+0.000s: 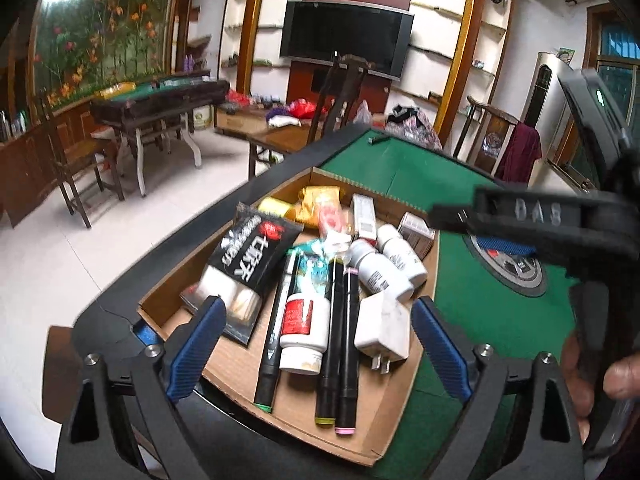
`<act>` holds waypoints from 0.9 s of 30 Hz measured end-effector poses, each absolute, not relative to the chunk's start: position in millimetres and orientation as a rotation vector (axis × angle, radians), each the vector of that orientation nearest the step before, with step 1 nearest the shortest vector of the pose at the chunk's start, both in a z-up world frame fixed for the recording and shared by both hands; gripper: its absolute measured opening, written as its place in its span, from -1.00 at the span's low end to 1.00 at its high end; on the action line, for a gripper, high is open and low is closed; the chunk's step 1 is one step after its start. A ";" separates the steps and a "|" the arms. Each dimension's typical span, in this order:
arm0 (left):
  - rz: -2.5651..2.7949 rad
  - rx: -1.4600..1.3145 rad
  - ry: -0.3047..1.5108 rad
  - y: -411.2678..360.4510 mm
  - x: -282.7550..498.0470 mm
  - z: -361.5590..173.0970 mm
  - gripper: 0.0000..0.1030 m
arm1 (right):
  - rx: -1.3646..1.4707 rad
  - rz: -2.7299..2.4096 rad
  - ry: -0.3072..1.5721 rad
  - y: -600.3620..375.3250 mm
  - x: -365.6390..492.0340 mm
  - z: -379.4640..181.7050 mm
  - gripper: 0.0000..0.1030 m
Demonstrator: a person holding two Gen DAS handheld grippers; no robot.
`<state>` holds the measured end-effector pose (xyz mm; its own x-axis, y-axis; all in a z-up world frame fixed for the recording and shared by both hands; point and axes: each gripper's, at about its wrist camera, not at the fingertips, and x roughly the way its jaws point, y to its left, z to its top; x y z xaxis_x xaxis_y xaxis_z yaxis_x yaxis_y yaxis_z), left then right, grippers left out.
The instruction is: Organize objects
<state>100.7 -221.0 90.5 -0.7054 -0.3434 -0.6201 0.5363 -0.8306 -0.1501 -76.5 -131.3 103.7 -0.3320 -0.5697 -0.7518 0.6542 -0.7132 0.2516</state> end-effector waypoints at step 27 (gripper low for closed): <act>-2.537 0.531 0.249 -151.8 126.2 149.5 1.00 | 0.773 -2.294 0.239 -38.1 -6.8 97.9 0.77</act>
<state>126.2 -151.8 149.5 -0.7816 -0.4629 -0.4180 0.5353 -0.8419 -0.0686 -6.8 -38.1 97.9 -0.5815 -0.5589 -0.5912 0.6686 -0.7423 0.0442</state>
